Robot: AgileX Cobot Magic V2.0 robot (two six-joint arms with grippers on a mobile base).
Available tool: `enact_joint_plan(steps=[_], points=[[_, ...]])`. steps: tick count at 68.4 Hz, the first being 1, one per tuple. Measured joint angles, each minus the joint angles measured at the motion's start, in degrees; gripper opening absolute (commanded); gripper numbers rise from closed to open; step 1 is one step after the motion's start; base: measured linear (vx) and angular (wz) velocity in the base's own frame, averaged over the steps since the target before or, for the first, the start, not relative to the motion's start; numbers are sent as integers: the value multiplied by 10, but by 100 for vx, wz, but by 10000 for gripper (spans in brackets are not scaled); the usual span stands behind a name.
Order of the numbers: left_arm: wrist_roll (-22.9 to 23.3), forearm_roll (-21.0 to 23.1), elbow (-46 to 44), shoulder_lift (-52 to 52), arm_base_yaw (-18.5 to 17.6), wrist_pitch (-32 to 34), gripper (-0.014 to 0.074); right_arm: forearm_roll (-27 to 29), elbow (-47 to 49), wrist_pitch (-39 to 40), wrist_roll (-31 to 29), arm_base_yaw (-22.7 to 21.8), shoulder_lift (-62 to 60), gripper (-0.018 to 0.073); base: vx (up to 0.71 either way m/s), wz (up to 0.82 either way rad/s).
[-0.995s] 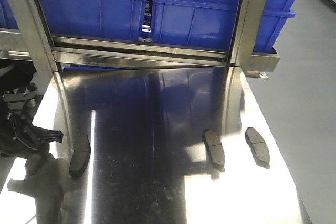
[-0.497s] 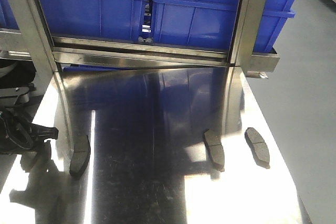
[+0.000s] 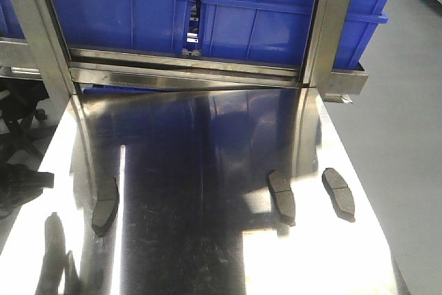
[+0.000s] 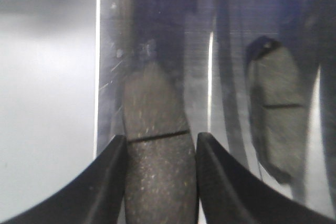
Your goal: Move and align brake pads A on conveyor
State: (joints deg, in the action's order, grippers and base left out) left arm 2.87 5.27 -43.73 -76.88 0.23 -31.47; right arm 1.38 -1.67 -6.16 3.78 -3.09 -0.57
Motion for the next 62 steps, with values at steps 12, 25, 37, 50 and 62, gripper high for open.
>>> enact_joint_plan(steps=[12, 25, 37, 50, 62], points=[[0, 8, 46, 112, 0, 1, 177, 0, 0, 0, 0, 0, 0, -10, 0, 0], [0, 9, 87, 204, 0, 1, 177, 0, 0, 0, 0, 0, 0, -10, 0, 0], [-2, 9, 104, 242, 0, -1, 177, 0, 0, 0, 0, 0, 0, -10, 0, 0], [-4, 9, 104, 257, 0, -1, 177, 0, 0, 1, 0, 0, 0, -10, 0, 0], [-6, 9, 104, 258, 0, -1, 177, 0, 0, 1, 0, 0, 0, -10, 0, 0]])
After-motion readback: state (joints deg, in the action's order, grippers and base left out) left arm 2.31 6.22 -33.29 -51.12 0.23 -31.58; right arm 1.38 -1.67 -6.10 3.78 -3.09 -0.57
